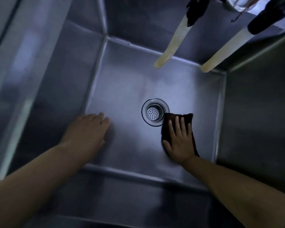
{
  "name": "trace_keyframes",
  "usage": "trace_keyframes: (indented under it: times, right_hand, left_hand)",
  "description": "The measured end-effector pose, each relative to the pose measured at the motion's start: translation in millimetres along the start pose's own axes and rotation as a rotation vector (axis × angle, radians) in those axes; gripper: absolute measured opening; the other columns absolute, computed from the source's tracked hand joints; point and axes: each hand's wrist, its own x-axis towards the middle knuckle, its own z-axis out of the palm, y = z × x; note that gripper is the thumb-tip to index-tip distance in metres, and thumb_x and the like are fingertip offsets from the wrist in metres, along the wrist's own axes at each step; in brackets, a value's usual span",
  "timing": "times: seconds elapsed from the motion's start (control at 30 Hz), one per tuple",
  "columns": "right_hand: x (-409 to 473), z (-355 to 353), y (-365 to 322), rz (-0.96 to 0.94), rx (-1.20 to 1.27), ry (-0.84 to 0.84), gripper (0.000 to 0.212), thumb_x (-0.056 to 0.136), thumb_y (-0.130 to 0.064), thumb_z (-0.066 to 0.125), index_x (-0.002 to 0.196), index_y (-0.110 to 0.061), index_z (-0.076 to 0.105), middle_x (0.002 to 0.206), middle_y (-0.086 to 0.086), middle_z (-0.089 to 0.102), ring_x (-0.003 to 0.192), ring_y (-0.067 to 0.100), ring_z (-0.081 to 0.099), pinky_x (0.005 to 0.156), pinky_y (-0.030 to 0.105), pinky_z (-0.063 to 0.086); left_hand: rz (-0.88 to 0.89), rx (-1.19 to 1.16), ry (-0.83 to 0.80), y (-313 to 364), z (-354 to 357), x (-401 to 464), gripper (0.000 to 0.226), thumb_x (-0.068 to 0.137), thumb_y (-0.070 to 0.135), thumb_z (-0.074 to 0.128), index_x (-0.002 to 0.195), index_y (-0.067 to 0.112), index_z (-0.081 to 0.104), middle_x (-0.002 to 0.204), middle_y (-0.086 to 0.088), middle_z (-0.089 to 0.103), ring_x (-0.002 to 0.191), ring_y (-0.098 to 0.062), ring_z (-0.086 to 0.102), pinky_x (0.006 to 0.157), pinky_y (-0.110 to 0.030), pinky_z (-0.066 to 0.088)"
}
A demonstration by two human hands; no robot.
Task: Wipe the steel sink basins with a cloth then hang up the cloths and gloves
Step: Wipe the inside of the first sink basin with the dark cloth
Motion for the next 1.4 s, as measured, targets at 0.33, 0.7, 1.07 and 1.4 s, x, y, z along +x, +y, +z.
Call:
trace_keyframes:
  times: [0.33, 0.7, 1.07, 1.4]
  right_hand:
    - [72, 0, -134, -0.232, -0.026, -0.019, 0.077, 0.088, -0.053, 0.035, 0.151, -0.012, 0.017, 0.156, 0.021, 0.013, 0.145, 0.036, 0.008, 0.116, 0.056, 0.004]
    - [99, 4, -206, -0.534, -0.108, -0.052, 0.07, 0.093, -0.052, 0.03, 0.152, -0.02, 0.009, 0.159, 0.013, 0.006, 0.147, 0.031, 0.001, 0.117, 0.053, 0.0]
    - [1, 15, -113, -0.895, -0.071, -0.152, 0.065, 0.091, -0.049, 0.04, 0.148, -0.019, 0.03, 0.155, 0.012, 0.024, 0.145, 0.031, 0.016, 0.117, 0.054, 0.007]
    - [-17, -43, 14, -0.337, 0.036, -0.387, 0.074, 0.095, -0.051, 0.042, 0.149, -0.026, -0.001, 0.157, 0.004, -0.011, 0.147, 0.025, -0.008, 0.119, 0.04, -0.005]
  left_hand:
    - [0.057, -0.249, 0.291, -36, 14, -76, 0.039, 0.073, 0.026, 0.05, 0.098, 0.004, 0.069, 0.089, -0.017, 0.071, 0.075, -0.037, 0.068, 0.064, -0.048, 0.057]
    - [-0.003, -0.16, 0.273, -34, 13, -73, 0.014, 0.064, 0.001, 0.073, 0.067, 0.008, 0.061, 0.064, -0.015, 0.061, 0.062, -0.036, 0.058, 0.057, -0.042, 0.046]
    - [0.02, -0.111, 0.213, -26, 10, -71, 0.016, 0.063, 0.01, 0.076, 0.07, 0.007, 0.062, 0.066, -0.016, 0.063, 0.066, -0.037, 0.062, 0.059, -0.043, 0.048]
    - [0.348, 0.077, 0.026, 15, -12, -37, 0.033, 0.057, 0.011, 0.08, 0.084, 0.015, 0.063, 0.079, -0.005, 0.064, 0.071, -0.028, 0.063, 0.059, -0.034, 0.049]
